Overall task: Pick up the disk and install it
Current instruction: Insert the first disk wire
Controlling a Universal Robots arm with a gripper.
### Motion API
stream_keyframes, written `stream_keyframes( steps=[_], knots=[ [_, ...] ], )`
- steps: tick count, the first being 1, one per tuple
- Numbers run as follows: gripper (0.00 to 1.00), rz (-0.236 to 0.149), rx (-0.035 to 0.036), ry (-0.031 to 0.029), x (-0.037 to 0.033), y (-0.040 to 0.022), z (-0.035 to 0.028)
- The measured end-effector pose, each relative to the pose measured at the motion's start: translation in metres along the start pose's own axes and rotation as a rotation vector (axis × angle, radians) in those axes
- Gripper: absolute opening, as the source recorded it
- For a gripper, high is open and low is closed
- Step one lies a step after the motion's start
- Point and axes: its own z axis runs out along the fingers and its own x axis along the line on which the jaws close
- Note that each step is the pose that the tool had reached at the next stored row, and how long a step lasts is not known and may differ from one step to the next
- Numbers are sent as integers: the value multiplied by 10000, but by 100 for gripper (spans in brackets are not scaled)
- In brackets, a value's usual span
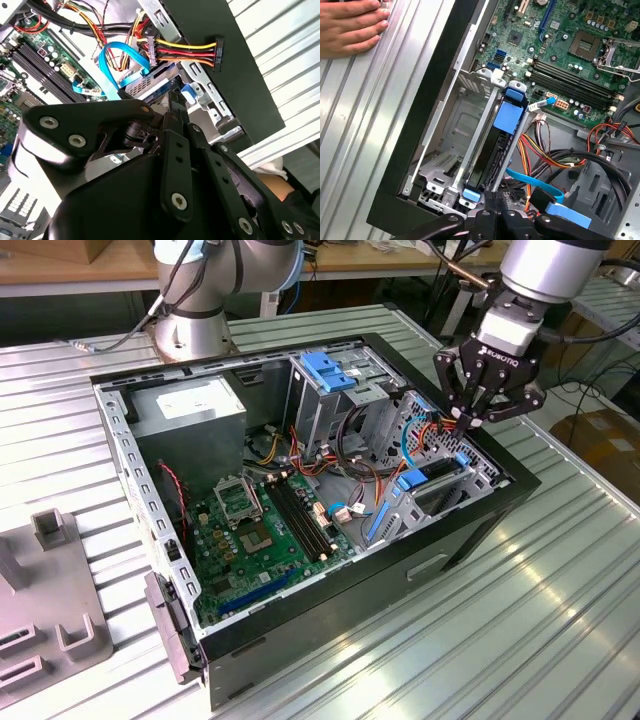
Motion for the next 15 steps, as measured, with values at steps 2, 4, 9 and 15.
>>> stream_keyframes(
  steps=[2,4,9,15],
  knots=[
    [11,-96,7,1,3,-13,-18],
    [11,-205,14,1,2,-22,-76],
    [24,-463,29,7,-10,-43,-102],
    [30,-471,31,7,-10,-44,-102]
  ],
)
